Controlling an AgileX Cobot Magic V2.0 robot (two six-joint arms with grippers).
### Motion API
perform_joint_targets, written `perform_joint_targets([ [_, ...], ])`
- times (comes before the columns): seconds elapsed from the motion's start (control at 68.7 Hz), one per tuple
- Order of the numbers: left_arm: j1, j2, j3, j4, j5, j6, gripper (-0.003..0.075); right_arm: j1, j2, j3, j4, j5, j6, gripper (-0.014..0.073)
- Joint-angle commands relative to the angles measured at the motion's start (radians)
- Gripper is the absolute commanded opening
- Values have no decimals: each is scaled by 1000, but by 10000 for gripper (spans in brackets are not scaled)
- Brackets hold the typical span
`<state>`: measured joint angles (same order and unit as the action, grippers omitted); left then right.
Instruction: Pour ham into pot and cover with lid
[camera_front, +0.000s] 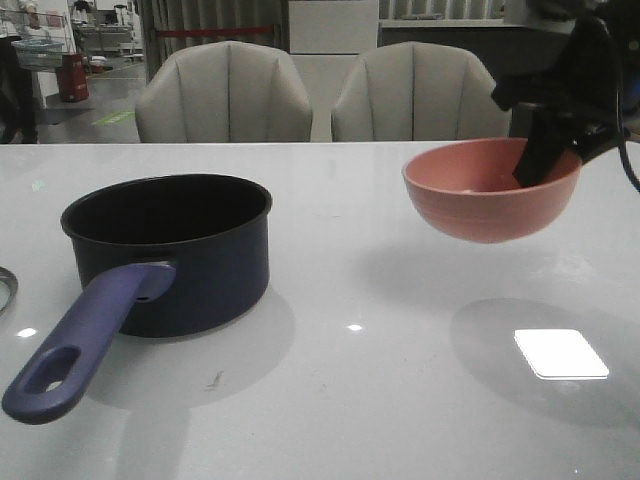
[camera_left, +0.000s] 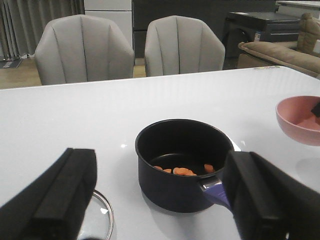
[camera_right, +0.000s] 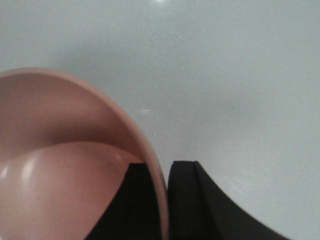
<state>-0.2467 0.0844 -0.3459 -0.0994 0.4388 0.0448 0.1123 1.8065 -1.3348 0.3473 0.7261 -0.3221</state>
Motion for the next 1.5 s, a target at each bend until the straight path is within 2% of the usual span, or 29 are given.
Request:
perform_joint_targets([
  [0.0, -6, 9, -26, -12, -84, -4, 552, -6, 0, -25, 35, -30, -1, 141],
  [0.145, -6, 9, -26, -12, -84, -4, 552, -6, 42, -25, 82, -47, -1, 141],
  [0.364, -6, 9, -26, -12, -84, -4, 552, -6, 73, -25, 83, -59, -1, 164],
  [0.655, -6, 9, -26, -12, -84, -4, 552, -6, 91, -27, 81, -56, -2, 396],
  [0.8, -6, 9, -26, -12, -84, -4, 552, -6, 59, -27, 58, -54, -14, 441],
  [1.12, -6, 9, -26, -12, -84, -4, 552, -5, -219, -19, -2, -58, -50, 441],
  [1.28, -6, 9, -26, -12, -84, -4, 552, -3, -414, 69, 0, -153, -50, 441],
  [1.484, -6, 9, -26, -12, -87, -4, 552, -3, -659, 276, 5, -334, -49, 441],
])
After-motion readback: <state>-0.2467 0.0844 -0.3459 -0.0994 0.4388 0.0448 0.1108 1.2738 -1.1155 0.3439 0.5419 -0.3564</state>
